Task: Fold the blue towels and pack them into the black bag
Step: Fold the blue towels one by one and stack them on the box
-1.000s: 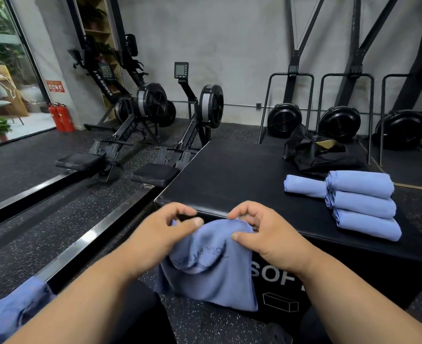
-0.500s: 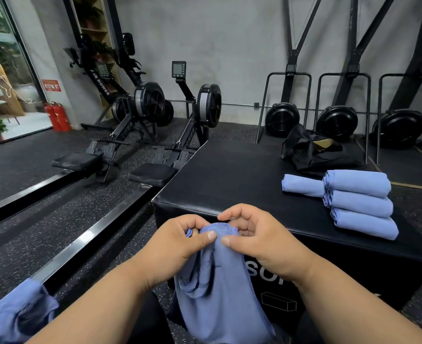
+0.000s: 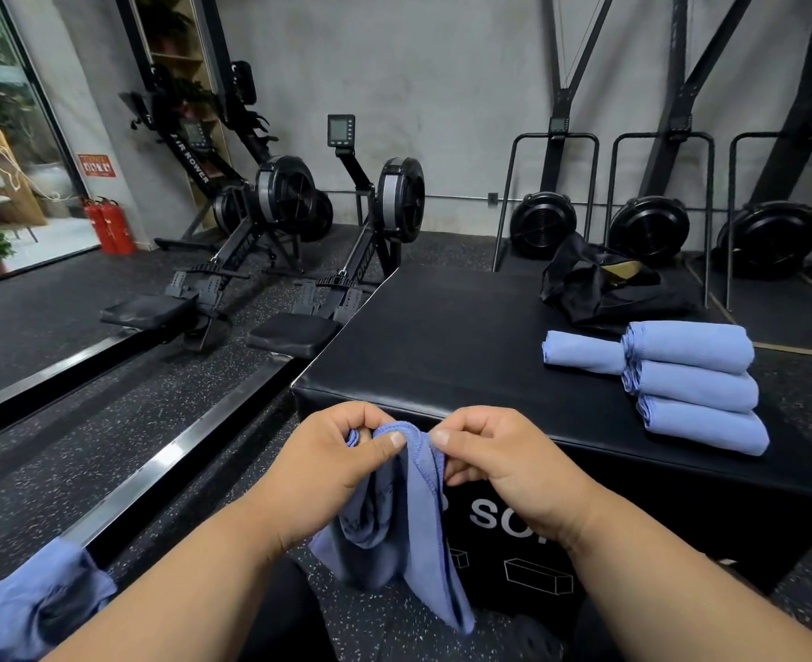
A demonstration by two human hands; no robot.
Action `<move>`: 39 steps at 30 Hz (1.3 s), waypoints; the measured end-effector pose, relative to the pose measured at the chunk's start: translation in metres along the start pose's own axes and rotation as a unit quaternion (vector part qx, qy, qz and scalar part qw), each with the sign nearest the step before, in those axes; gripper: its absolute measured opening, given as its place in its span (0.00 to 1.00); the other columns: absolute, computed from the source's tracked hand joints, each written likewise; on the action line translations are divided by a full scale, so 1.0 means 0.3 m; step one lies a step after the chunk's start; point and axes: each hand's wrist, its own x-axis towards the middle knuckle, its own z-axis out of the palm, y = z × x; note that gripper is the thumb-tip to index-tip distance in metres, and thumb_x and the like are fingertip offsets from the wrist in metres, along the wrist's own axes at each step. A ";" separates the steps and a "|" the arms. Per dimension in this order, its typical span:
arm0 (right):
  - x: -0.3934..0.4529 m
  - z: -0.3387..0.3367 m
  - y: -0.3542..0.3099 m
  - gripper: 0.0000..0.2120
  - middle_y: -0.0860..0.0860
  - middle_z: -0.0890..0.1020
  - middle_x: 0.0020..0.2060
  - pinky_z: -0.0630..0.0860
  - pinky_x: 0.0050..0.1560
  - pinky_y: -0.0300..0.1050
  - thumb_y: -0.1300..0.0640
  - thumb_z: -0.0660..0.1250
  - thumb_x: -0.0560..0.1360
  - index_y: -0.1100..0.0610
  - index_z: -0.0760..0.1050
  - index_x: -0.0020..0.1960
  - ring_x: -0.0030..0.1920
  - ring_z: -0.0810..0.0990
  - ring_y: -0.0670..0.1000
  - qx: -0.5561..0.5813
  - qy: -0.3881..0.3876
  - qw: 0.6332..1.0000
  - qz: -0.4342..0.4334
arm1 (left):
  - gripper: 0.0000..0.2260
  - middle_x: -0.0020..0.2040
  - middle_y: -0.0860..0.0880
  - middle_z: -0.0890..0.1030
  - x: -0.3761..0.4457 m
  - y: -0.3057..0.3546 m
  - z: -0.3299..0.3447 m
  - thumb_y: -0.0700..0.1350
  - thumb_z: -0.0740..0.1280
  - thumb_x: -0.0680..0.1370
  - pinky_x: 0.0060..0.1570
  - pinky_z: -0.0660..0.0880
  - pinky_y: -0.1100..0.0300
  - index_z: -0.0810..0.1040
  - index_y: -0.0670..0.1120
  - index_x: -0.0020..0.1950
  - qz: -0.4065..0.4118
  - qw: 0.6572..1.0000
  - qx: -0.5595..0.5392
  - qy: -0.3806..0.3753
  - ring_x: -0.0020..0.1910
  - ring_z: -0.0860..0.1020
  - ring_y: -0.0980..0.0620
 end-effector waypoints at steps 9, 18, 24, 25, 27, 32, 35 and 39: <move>0.013 0.009 0.018 0.10 0.56 0.85 0.41 0.79 0.44 0.44 0.56 0.66 0.84 0.56 0.80 0.46 0.42 0.81 0.51 0.063 0.065 0.996 0.002 | 0.09 0.37 0.57 0.81 -0.011 0.007 0.019 0.53 0.76 0.76 0.45 0.73 0.63 0.83 0.50 0.40 0.005 1.000 -0.007 0.026 0.39 0.76 0.60; 0.000 0.039 0.012 0.10 0.57 0.85 0.42 0.81 0.45 0.47 0.56 0.66 0.84 0.58 0.80 0.47 0.42 0.83 0.52 0.064 0.029 0.998 -0.004 | 0.18 0.31 0.54 0.73 -0.008 -0.008 0.054 0.51 0.78 0.77 0.33 0.68 0.65 0.73 0.46 0.36 -0.033 0.999 -0.018 0.029 0.31 0.69 0.57; -0.005 0.037 0.032 0.09 0.53 0.85 0.40 0.79 0.45 0.44 0.55 0.67 0.84 0.58 0.81 0.47 0.41 0.81 0.50 0.031 0.033 0.999 -0.010 | 0.20 0.29 0.54 0.69 -0.017 -0.013 0.057 0.51 0.78 0.75 0.29 0.64 0.65 0.69 0.47 0.35 -0.036 0.999 -0.018 0.029 0.29 0.65 0.56; -0.005 0.035 0.033 0.09 0.52 0.85 0.39 0.79 0.45 0.44 0.55 0.68 0.83 0.59 0.81 0.47 0.41 0.81 0.50 0.019 0.036 0.999 -0.015 | 0.20 0.29 0.54 0.69 -0.018 -0.013 0.057 0.51 0.79 0.75 0.29 0.64 0.65 0.69 0.47 0.35 -0.038 0.999 -0.019 0.029 0.29 0.65 0.56; -0.003 0.030 0.037 0.09 0.52 0.85 0.38 0.79 0.46 0.45 0.56 0.69 0.83 0.60 0.82 0.47 0.41 0.81 0.49 0.000 0.045 0.999 -0.024 | 0.21 0.29 0.53 0.69 -0.017 -0.016 0.058 0.52 0.79 0.75 0.29 0.63 0.64 0.68 0.48 0.34 -0.043 0.998 -0.022 0.031 0.30 0.65 0.55; -0.007 0.018 0.039 0.04 0.53 0.87 0.44 0.80 0.50 0.44 0.59 0.73 0.80 0.56 0.87 0.51 0.44 0.82 0.49 0.011 0.023 0.999 -0.029 | 0.22 0.29 0.52 0.70 -0.016 -0.014 0.062 0.54 0.80 0.73 0.29 0.63 0.62 0.69 0.47 0.36 -0.046 0.997 -0.033 0.044 0.30 0.66 0.54; -0.018 0.017 0.035 0.11 0.57 0.88 0.50 0.82 0.56 0.43 0.68 0.74 0.77 0.61 0.85 0.58 0.50 0.86 0.51 0.056 -0.013 0.998 -0.033 | 0.22 0.28 0.53 0.70 -0.012 -0.013 0.061 0.52 0.80 0.74 0.27 0.63 0.65 0.68 0.46 0.36 -0.049 0.996 -0.040 0.062 0.28 0.65 0.56; -0.019 0.020 0.043 0.14 0.55 0.89 0.48 0.81 0.52 0.40 0.72 0.75 0.74 0.59 0.85 0.56 0.48 0.87 0.49 0.030 0.003 0.999 -0.042 | 0.21 0.28 0.54 0.70 -0.011 -0.018 0.064 0.53 0.79 0.74 0.27 0.63 0.66 0.69 0.46 0.36 -0.046 0.997 -0.024 0.064 0.28 0.66 0.56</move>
